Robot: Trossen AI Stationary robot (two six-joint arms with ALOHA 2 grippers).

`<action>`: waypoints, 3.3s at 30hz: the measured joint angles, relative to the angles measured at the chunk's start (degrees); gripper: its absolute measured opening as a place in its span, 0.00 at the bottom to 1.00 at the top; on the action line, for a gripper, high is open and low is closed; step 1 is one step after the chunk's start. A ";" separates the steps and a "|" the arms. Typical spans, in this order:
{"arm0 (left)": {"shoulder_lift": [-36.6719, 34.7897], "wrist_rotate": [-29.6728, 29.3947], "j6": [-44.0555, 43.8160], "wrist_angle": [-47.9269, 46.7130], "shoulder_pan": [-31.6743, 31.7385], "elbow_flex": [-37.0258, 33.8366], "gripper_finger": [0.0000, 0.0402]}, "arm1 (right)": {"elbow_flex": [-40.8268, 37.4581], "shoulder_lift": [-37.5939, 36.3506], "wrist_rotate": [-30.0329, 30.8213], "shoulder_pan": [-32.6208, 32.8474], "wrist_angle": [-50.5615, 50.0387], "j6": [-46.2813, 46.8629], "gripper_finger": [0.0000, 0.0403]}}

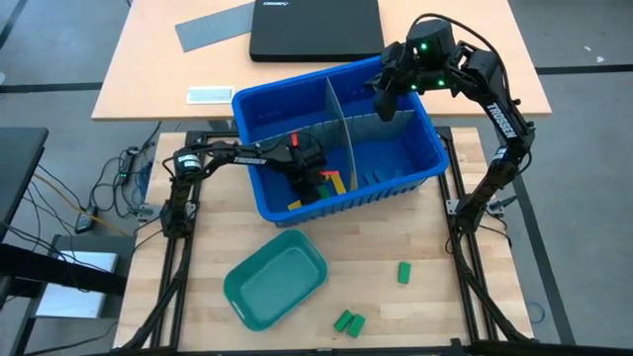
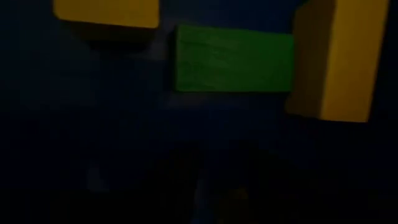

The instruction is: Sort Items/Unsort Items

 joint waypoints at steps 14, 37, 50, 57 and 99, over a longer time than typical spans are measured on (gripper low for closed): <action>0.69 2.59 4.70 -8.80 4.30 7.09 0.01 | 0.00 -0.02 -0.01 0.12 0.13 2.45 0.00; 0.50 17.07 18.65 -11.73 2.97 13.34 0.26 | 0.00 -0.02 0.00 0.12 0.91 11.04 0.00; 0.41 2.87 35.02 -1.39 -0.44 13.70 0.35 | 0.00 -0.02 -1.89 0.12 0.89 9.16 0.00; 0.38 2.96 34.32 -1.51 -0.50 12.17 0.36 | 0.00 -0.02 -3.66 0.12 0.84 6.88 0.00; 0.75 0.40 31.41 -20.84 5.28 15.44 0.07 | 0.00 -0.02 -4.37 0.10 0.66 3.72 0.00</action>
